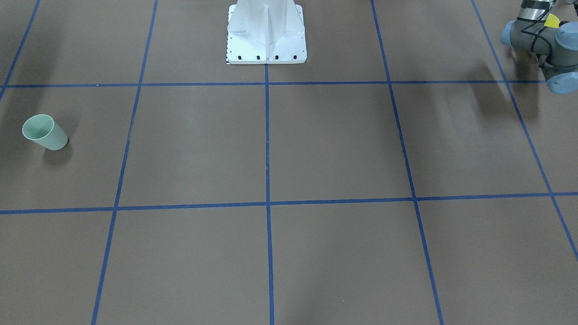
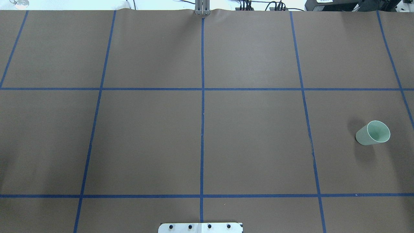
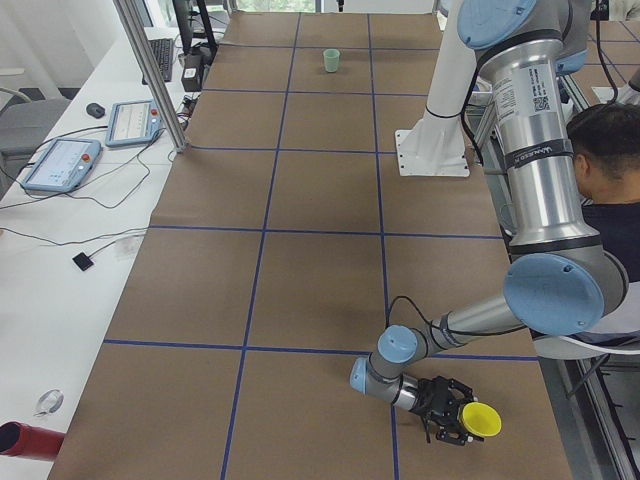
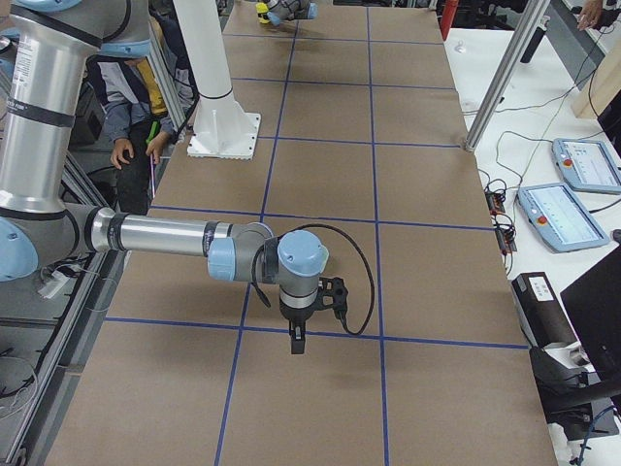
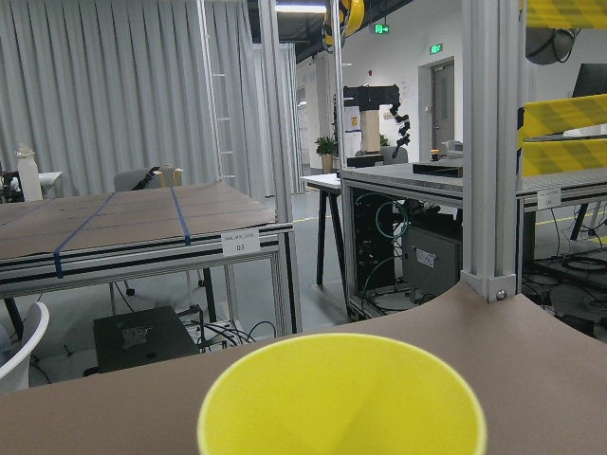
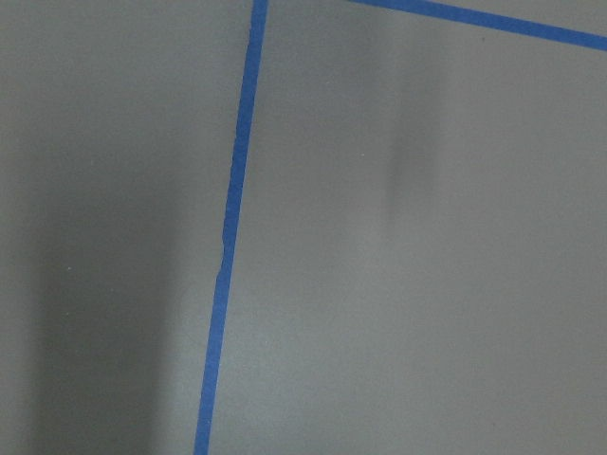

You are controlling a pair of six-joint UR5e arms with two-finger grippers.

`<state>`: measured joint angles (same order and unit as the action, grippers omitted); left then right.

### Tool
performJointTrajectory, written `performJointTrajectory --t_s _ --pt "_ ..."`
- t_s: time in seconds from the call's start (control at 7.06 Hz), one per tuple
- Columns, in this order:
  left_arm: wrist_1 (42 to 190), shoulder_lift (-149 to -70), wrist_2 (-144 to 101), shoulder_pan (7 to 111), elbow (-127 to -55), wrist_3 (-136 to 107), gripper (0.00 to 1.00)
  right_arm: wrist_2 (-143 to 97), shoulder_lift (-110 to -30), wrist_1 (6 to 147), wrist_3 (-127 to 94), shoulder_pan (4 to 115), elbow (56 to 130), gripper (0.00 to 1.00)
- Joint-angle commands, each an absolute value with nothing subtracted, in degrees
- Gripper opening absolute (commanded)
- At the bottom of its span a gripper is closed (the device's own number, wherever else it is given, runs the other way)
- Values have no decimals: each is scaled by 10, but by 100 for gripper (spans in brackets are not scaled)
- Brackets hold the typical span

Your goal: Transfer and stack yellow cup on green cup

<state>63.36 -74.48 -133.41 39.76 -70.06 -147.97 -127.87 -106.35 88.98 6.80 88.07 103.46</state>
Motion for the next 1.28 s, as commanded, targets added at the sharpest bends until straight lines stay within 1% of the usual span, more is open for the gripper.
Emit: performJointTrajectory --t_s 0.0,0.42,0.57,0.85,1.13 --pt "633 -745 -1333 392 -702 -1469 41 -1279 -1063 889 68 881 1034 100" --pt "611 -736 -1321 391 -705 -1425 37 -1279 -1063 889 68 876 1034 100" --pt "610 -719 -1298 391 -714 -1416 36 -1279 -1060 889 68 875 1034 100" --pt "611 -676 -1268 391 -758 -1405 35 -1279 -1058 889 66 868 1034 100" --pt "613 -626 -1196 391 -822 -1404 34 -1279 -1053 889 65 863 1035 100"
